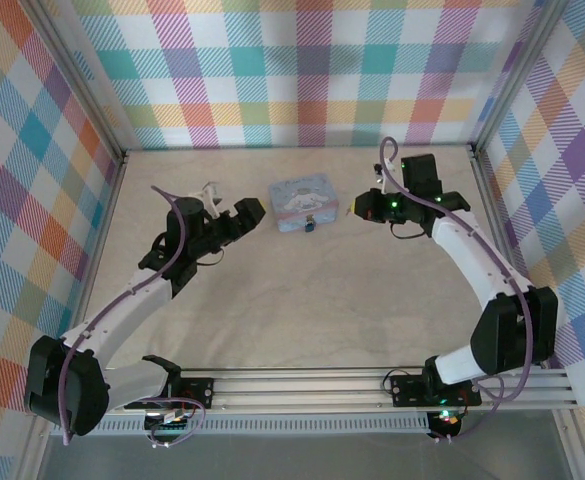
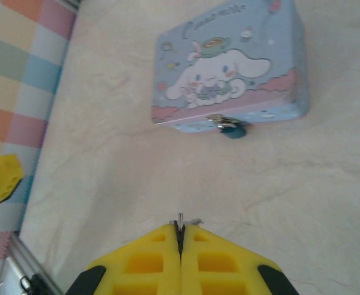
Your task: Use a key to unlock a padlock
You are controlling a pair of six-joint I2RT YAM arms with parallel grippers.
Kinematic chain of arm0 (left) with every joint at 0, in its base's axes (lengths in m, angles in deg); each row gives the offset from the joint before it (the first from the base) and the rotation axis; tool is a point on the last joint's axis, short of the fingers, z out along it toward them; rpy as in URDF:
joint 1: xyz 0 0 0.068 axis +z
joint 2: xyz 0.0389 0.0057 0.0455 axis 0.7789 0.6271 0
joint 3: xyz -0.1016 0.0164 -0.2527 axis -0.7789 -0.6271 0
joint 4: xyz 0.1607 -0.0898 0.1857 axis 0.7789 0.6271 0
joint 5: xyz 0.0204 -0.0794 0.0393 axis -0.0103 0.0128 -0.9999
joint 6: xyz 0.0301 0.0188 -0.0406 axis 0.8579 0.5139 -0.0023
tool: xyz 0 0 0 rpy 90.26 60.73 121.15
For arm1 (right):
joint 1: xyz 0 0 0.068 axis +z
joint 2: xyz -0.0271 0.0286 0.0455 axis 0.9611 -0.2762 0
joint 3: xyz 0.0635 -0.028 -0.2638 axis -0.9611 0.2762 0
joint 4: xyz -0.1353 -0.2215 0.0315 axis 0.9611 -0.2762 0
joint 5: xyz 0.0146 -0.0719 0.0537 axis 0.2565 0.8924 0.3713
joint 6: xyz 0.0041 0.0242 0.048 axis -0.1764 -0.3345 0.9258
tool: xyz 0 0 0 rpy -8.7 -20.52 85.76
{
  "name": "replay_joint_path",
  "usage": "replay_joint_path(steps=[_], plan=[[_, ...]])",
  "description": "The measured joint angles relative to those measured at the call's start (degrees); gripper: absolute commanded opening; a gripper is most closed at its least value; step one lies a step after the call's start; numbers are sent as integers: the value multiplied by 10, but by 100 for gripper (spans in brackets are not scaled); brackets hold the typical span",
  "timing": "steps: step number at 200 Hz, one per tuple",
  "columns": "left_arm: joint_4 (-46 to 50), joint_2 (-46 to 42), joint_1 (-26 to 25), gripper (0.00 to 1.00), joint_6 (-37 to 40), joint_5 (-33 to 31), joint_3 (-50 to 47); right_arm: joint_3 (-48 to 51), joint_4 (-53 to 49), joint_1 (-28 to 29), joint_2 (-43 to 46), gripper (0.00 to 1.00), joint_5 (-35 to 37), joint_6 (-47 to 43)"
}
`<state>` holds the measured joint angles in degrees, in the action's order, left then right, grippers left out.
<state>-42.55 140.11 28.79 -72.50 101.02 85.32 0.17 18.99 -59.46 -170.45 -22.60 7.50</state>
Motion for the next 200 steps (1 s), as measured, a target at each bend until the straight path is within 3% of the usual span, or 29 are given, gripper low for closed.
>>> replay_joint_path(steps=[51,77,106,137,165,200], plan=[[-91,2,-41,92,71,54,3,-25,5,10,11,0,-83,47],[-136,13,-71,91,172,85,15,-51,14,20,18,0,-123,73],[-169,39,-97,100,292,122,31,-77,16,29,35,0,-164,90],[-179,58,-127,100,412,150,39,-84,17,37,63,0,-198,97],[-176,80,-140,93,483,176,67,-84,17,44,80,0,-217,98],[-172,105,-147,75,525,197,101,-84,17,56,87,0,-228,102]])
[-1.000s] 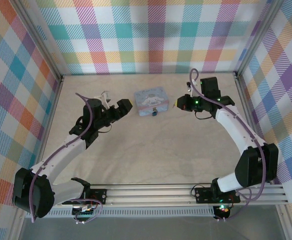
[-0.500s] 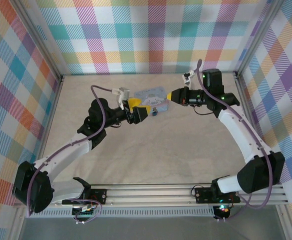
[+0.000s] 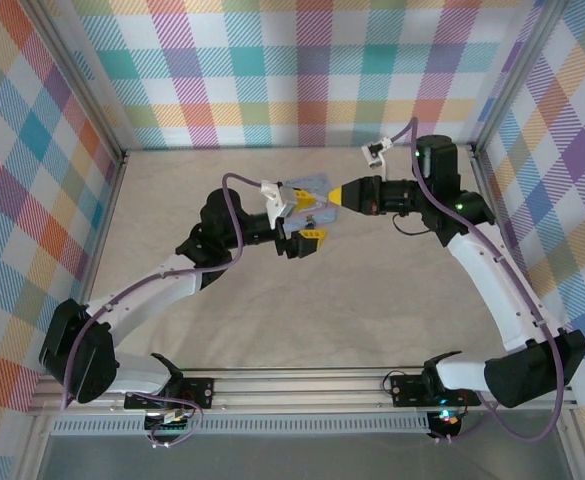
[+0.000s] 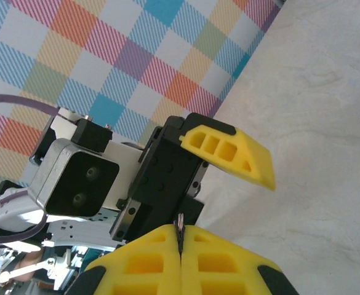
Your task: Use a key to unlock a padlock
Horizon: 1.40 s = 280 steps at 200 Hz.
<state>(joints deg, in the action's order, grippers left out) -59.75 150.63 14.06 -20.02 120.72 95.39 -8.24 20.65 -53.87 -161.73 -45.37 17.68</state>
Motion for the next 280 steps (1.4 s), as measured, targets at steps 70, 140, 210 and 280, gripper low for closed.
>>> replay_joint_path(steps=[70,140,210,280], plan=[[12,18,-4,52,20,14,28,0,-3,21,0,0,-2,0],[15,19,-7,26,20,8,36,0,-18,25,0,0,-1,-8],[40,19,-7,6,36,3,36,-1,-34,25,0,4,21,-26],[221,-14,-7,0,133,14,63,41,-51,27,64,54,97,-152]])
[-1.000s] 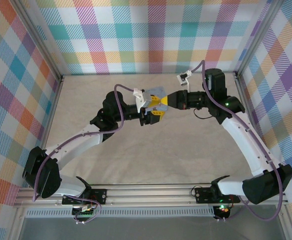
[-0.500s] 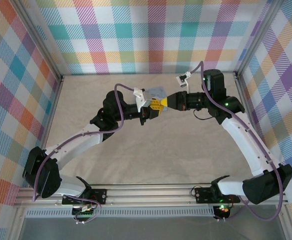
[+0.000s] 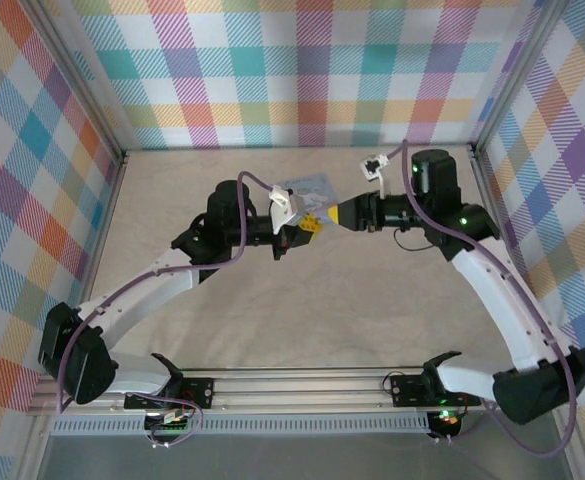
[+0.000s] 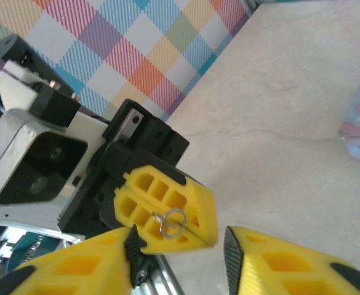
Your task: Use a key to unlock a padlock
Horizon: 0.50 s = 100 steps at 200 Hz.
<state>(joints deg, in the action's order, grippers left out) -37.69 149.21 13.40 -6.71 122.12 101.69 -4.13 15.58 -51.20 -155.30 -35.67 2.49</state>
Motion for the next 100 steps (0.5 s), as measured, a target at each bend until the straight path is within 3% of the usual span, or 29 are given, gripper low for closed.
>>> replay_joint_path(steps=[48,100], plan=[[200,-12,0,0,104,-3,75,41,16,2,71,65,-31,-221],[336,-13,0,0,179,-30,107,20,-49,55,36,61,-26,-432]])
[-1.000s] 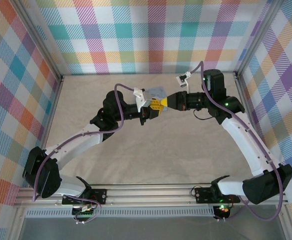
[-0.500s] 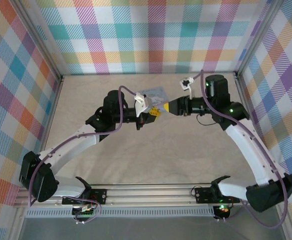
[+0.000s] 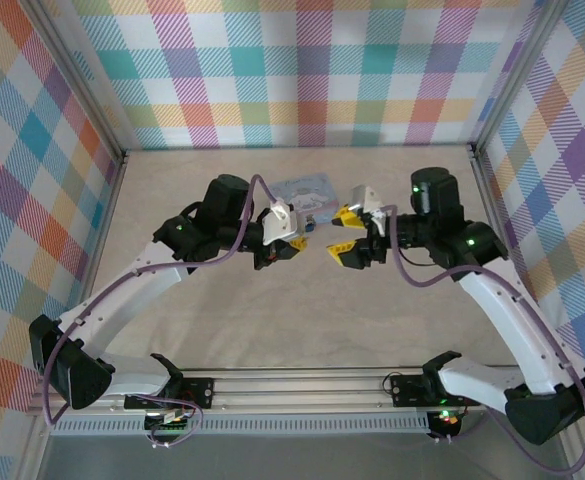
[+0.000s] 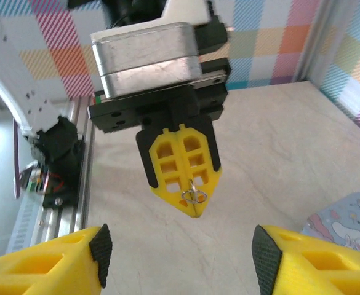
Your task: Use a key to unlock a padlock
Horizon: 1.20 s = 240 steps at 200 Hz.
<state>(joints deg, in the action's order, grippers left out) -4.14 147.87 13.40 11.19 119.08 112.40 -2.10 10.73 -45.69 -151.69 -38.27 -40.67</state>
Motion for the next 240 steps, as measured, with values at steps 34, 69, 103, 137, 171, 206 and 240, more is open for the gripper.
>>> replay_joint_path(steps=[34,69,103,137,171,206,240], plan=[[55,0,-1,0,30,-28,11,-23,-23,42,-45,57,31,-72],[77,0,-5,0,43,-43,14,-24,-28,65,-70,53,48,-110],[85,0,-7,0,49,-48,14,-29,-28,77,-94,41,52,-123],[85,2,-8,0,49,-48,15,-32,-28,80,-105,31,55,-129],[85,2,-8,0,49,-47,16,-39,-30,85,-109,26,57,-129],[85,2,-8,0,49,-47,16,-47,-31,89,-117,21,57,-129],[86,3,-8,0,49,-48,16,-51,-36,89,-127,10,59,-131]])
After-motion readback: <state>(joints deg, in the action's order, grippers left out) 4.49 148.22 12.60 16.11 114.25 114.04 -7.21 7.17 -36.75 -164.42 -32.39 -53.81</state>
